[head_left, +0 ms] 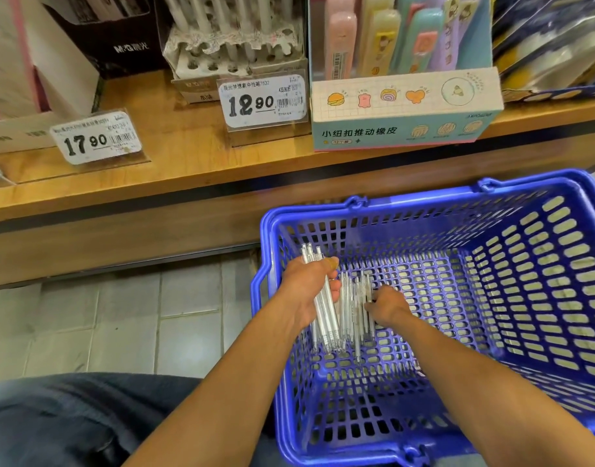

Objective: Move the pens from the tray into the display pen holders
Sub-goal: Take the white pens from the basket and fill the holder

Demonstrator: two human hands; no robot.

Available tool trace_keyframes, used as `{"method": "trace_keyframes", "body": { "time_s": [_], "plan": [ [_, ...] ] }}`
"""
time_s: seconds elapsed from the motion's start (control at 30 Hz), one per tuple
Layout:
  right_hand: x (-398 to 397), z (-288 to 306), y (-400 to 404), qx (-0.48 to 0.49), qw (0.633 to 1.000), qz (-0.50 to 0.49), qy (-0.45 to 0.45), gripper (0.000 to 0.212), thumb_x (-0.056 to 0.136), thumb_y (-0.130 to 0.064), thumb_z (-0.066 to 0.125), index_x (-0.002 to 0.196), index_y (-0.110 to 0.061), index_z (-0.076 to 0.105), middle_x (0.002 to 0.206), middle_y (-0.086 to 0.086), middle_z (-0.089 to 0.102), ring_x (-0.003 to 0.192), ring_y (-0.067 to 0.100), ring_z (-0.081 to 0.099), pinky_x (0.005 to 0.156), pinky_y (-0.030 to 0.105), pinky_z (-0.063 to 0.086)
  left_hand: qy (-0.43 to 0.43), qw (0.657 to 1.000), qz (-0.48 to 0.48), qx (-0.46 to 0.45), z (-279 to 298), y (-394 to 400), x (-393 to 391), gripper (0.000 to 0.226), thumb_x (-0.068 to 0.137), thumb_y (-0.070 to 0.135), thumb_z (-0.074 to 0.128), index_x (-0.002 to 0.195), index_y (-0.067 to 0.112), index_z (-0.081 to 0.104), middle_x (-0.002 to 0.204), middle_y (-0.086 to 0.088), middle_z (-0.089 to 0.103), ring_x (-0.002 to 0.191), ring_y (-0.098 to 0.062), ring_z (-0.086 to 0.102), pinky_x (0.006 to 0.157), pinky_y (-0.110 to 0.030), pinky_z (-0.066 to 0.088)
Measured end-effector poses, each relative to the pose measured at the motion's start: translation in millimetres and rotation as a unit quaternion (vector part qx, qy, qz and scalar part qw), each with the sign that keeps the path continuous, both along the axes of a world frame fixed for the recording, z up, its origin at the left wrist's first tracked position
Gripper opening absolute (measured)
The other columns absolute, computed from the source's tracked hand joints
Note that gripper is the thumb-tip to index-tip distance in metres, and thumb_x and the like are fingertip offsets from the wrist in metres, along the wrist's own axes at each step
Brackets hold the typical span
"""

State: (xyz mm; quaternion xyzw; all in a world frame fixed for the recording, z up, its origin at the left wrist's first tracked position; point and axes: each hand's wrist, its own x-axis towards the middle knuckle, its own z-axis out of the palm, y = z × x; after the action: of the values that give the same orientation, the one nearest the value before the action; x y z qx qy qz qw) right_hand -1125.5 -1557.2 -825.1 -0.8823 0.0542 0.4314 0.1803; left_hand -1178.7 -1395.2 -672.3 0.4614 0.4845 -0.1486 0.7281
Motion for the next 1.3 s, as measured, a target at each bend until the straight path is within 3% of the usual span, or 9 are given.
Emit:
{"method": "trace_keyframes", "body": {
  "time_s": [0.13, 0.23, 0.33, 0.53, 0.63, 0.87, 1.03, 1.17, 1.3],
  "plan": [
    [6.0, 21.0, -3.0, 0.06, 0.998, -0.02, -0.025, 0.029, 0.097, -0.011, 0.055, 0.07, -0.012, 0.047, 0.064, 0.005, 0.05, 0.055, 0.018, 0.048, 0.053, 0.028, 0.043, -0.007, 1.0, -0.01, 0.017, -1.5, -0.2, 1.7, 0.058, 0.093, 0.01, 0.066, 0.141, -0.005, 0.038, 0.08, -0.013, 0.058, 0.038, -0.011, 0.053, 0.039, -0.02, 0.047],
    [9.8, 54.6, -3.9, 0.18, 0.979, -0.09, -0.019, 0.004, 0.096, -0.013, 0.059, 0.095, -0.014, 0.055, 0.083, 0.006, 0.062, 0.069, 0.017, 0.059, 0.056, 0.024, 0.047, -0.003, 1.0, 0.001, 0.006, -3.7, -0.7, 3.3, 0.052, 0.092, 0.011, 0.067, 0.137, -0.004, 0.046, 0.071, -0.008, 0.055, 0.044, -0.013, 0.052, 0.043, -0.024, 0.049],
    [6.0, 91.4, -3.7, 0.283, 0.95, -0.134, -0.007, 0.021, 0.092, -0.012, 0.064, 0.11, -0.012, 0.054, 0.096, 0.008, 0.065, 0.075, 0.014, 0.063, 0.06, 0.02, 0.05, 0.008, 1.0, 0.005, -0.002, -3.3, -1.3, 3.5, 0.033, 0.089, 0.016, 0.072, 0.115, -0.001, 0.061, 0.073, -0.005, 0.058, 0.054, -0.015, 0.056, 0.047, -0.027, 0.049],
    [-14.9, 142.5, 3.2, 0.395, 0.913, -0.101, 0.01, 0.023, 0.085, -0.016, 0.073, 0.104, -0.011, 0.062, 0.077, 0.004, 0.07, 0.065, 0.012, 0.064, 0.064, 0.024, 0.053, -0.006, 1.0, -0.027, 0.007, 1.6, -2.3, 2.2, 0.068, 0.076, 0.031, 0.084, 0.128, 0.0, 0.055, 0.095, -0.01, 0.067, 0.066, -0.017, 0.065, 0.053, -0.028, 0.053],
    [-23.6, 152.3, 16.1, 0.408, 0.91, -0.073, 0.009, 0.02, 0.085, -0.016, 0.073, 0.1, -0.009, 0.062, 0.077, 0.006, 0.07, 0.063, 0.01, 0.063, 0.063, 0.023, 0.052, -0.018, 0.997, -0.076, 0.002, 3.2, -4.2, 0.1, 0.1, 0.065, 0.04, 0.09, 0.144, 0.002, 0.042, 0.135, -0.017, 0.059, 0.111, -0.028, 0.064, 0.093, -0.041, 0.053],
    [-13.7, 145.3, 23.9, 0.423, 0.902, -0.06, 0.051, 0.014, 0.083, -0.015, 0.075, 0.091, -0.009, 0.065, 0.073, 0.006, 0.071, 0.063, 0.015, 0.067, 0.06, 0.023, 0.054, 0.012, 0.999, -0.025, 0.018, -6.0, -0.8, 2.9, 0.066, 0.082, 0.011, 0.072, 0.141, 0.003, 0.044, 0.124, -0.022, 0.062, 0.114, -0.037, 0.061, 0.098, -0.058, 0.05],
    [30.7, 103.7, -1.5, 0.306, 0.949, -0.051, 0.056, 0.004, 0.092, -0.004, 0.06, 0.092, -0.008, 0.063, 0.085, 0.016, 0.071, 0.066, 0.019, 0.066, 0.061, 0.027, 0.054, 0.025, 0.999, -0.032, 0.028, -4.4, 0.7, 2.5, 0.058, 0.087, 0.002, 0.062, 0.141, 0.001, 0.04, 0.079, -0.01, 0.059, 0.055, -0.015, 0.055, 0.055, -0.031, 0.055],
    [37.3, 45.7, -13.7, 0.153, 0.987, -0.055, -0.019, 0.005, 0.094, -0.003, 0.056, 0.094, -0.006, 0.061, 0.098, 0.02, 0.065, 0.08, 0.029, 0.061, 0.076, 0.045, 0.055, 0.048, 0.997, -0.05, 0.032, -10.2, -0.1, 2.0, 0.058, 0.085, 0.005, 0.06, 0.138, 0.004, 0.038, 0.071, -0.01, 0.063, 0.086, -0.024, 0.06, 0.11, -0.049, 0.035],
    [22.3, 5.2, -7.4, 0.053, 0.998, 0.014, -0.027, 0.012, 0.092, -0.004, 0.056, 0.104, -0.003, 0.059, 0.097, 0.014, 0.064, 0.084, 0.028, 0.061, 0.076, 0.034, 0.054, 0.051, 0.998, -0.034, 0.03, -13.0, 1.2, 3.9, 0.06, 0.086, 0.009, 0.066, 0.14, 0.006, 0.04, 0.111, -0.013, 0.064, 0.114, -0.023, 0.052, 0.097, -0.035, 0.028]
  ]
}}
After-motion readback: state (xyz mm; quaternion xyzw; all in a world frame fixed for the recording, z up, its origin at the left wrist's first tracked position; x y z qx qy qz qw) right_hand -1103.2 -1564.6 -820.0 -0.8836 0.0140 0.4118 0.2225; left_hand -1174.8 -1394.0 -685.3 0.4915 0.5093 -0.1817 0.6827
